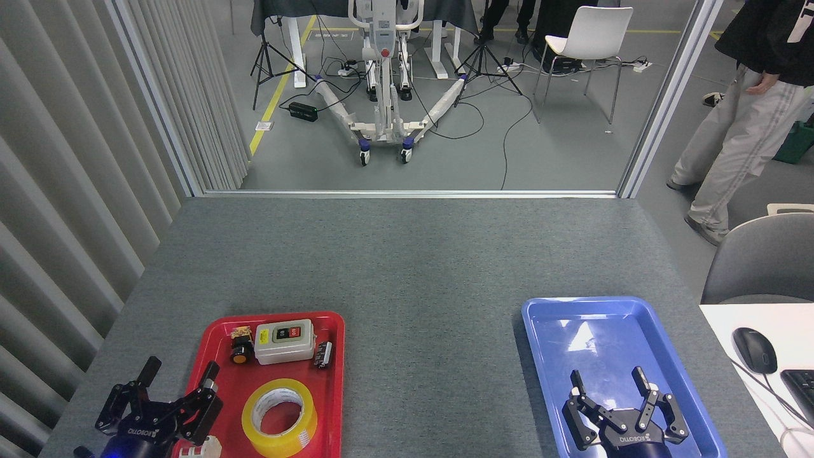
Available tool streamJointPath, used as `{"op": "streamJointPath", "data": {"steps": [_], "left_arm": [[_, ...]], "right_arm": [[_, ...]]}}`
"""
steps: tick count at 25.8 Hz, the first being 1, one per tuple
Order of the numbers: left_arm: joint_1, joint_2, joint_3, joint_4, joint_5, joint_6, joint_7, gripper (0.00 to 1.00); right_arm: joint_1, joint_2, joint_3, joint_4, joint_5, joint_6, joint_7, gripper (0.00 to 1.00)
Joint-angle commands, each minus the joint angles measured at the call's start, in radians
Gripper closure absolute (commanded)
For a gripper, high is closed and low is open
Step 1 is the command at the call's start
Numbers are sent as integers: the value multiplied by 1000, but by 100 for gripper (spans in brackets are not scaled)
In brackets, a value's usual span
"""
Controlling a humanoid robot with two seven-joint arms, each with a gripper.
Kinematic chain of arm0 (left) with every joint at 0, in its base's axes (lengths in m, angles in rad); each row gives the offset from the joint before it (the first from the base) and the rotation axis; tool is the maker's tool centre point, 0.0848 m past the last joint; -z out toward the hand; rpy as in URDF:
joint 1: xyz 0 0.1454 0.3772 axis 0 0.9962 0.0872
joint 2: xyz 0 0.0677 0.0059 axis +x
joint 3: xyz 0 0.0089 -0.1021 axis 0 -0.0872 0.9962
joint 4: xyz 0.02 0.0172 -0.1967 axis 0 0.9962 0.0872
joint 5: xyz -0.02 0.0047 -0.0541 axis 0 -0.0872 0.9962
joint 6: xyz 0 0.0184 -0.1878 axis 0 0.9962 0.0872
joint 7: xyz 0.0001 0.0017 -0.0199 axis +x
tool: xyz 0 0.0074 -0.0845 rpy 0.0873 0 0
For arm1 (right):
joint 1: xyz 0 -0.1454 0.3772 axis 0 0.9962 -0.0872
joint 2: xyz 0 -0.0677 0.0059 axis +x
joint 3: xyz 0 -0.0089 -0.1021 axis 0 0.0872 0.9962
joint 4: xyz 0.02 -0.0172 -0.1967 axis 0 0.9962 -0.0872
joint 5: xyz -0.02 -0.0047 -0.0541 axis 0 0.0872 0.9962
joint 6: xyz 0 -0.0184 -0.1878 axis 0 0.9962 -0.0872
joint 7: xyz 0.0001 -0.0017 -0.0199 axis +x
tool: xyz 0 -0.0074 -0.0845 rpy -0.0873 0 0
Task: Place and move tape with both arms
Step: 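Raise the left gripper from the red tray edge and open it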
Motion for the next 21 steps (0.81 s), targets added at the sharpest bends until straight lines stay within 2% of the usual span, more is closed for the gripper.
{"op": "streamJointPath", "data": {"steps": [1,3,7,10,21], "left_arm": [[0,-1,5,3,10,-23,20,0],[-5,0,14,14,20,-52,27,0],[-11,-2,34,14,20,-59,-120,0],[-11,-3,36,14,20,-62,-111,0],[-11,2,51,-6,43,-62,-112,0]], "right_arm": [[1,8,0,-8,1,-1,-1,1],[4,12,0,-11,4,-13,-1,1],[5,43,-14,-40,34,-20,0,1],[4,75,-15,-46,57,-20,0,1],[7,77,-14,-46,67,-10,2,1]]}}
